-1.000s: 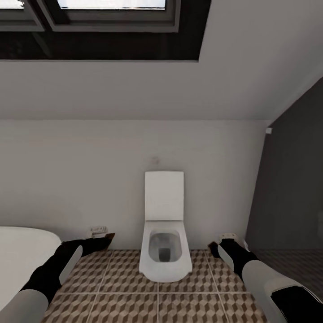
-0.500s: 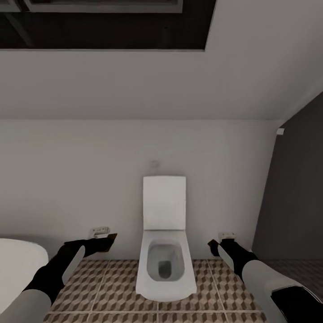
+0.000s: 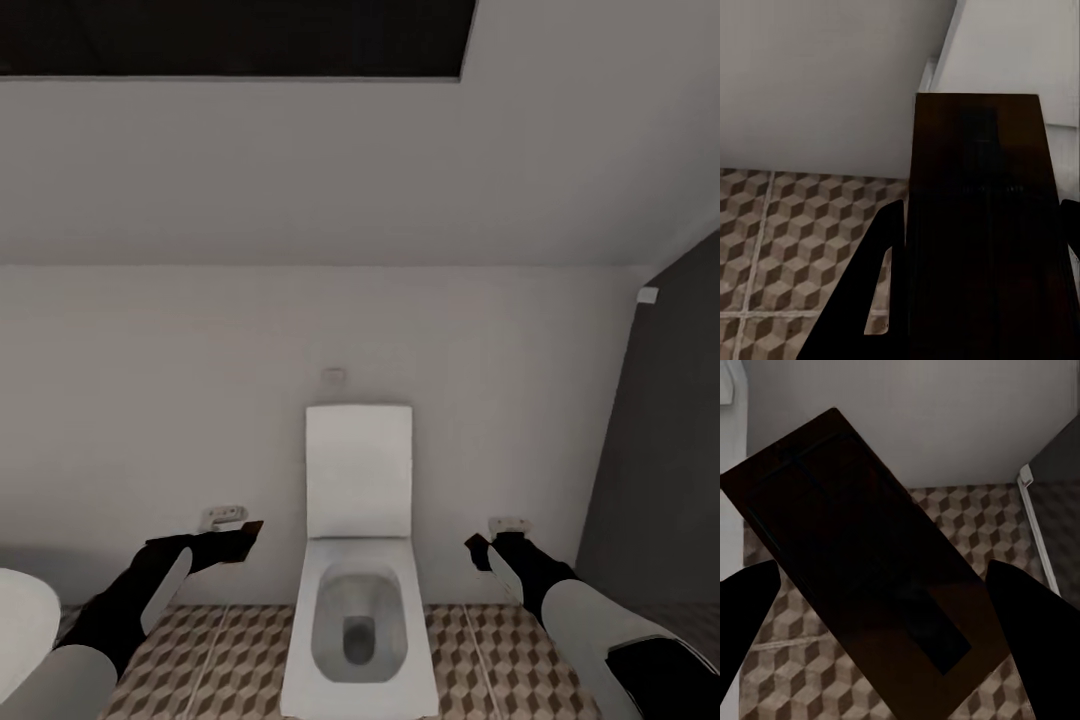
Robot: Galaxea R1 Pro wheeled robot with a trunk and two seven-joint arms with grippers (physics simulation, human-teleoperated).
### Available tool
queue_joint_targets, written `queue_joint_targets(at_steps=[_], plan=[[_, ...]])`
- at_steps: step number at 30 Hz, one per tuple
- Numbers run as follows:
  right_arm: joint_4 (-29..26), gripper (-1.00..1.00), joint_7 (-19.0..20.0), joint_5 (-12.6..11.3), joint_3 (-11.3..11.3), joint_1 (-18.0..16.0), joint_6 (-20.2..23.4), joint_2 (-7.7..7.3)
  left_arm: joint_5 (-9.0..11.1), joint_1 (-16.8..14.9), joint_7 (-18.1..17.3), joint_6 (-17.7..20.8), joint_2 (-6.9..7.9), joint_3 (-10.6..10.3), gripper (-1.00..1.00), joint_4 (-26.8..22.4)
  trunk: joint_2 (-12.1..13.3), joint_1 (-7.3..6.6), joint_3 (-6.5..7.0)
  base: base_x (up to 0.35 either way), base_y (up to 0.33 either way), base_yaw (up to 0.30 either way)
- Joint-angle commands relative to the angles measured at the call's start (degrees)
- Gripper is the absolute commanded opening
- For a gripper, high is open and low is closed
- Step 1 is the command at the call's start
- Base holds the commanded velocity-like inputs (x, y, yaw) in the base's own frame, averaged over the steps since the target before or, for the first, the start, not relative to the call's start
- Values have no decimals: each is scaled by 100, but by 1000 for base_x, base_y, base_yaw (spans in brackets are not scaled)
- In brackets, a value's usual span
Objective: Take the four mousetraps from the cabinet in the bathroom and place them on the bathroom floor. Make sure all four end up on the same floor surface, and ensure that at least two of them are either under or directly next to the same bathroom sink.
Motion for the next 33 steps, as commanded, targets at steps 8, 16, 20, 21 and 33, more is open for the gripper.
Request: queue_joint_targets(at_steps=[8,16,20,21,33], plan=[[-15,-100,-16,-66,52,-2,43,-45,-27,-4,0,15,-7,2,-100,-16,-3,3,-7,197,-61,0],[-15,-100,-5,-69,52,-2,53,-51,-33,-4,-3,1,-8,14,-100,-23,-3,3,-7,21,-46,0],[-15,-100,-12,-69,49,-2,55,-51,-30,-4,-3,-34,-8,22,-100,-18,-3,3,-7,1,-25,0],[-15,-100,-12,-69,50,-2,55,-51,-25,-4,-6,-36,-8,22,-100,-17,-3,3,-7,0,-7,0],[-15,-100,-21,-70,52,-2,55,-51,40,-4,-20,12,-8,23,-100,-14,-3,3,-7,0,-1,0]])
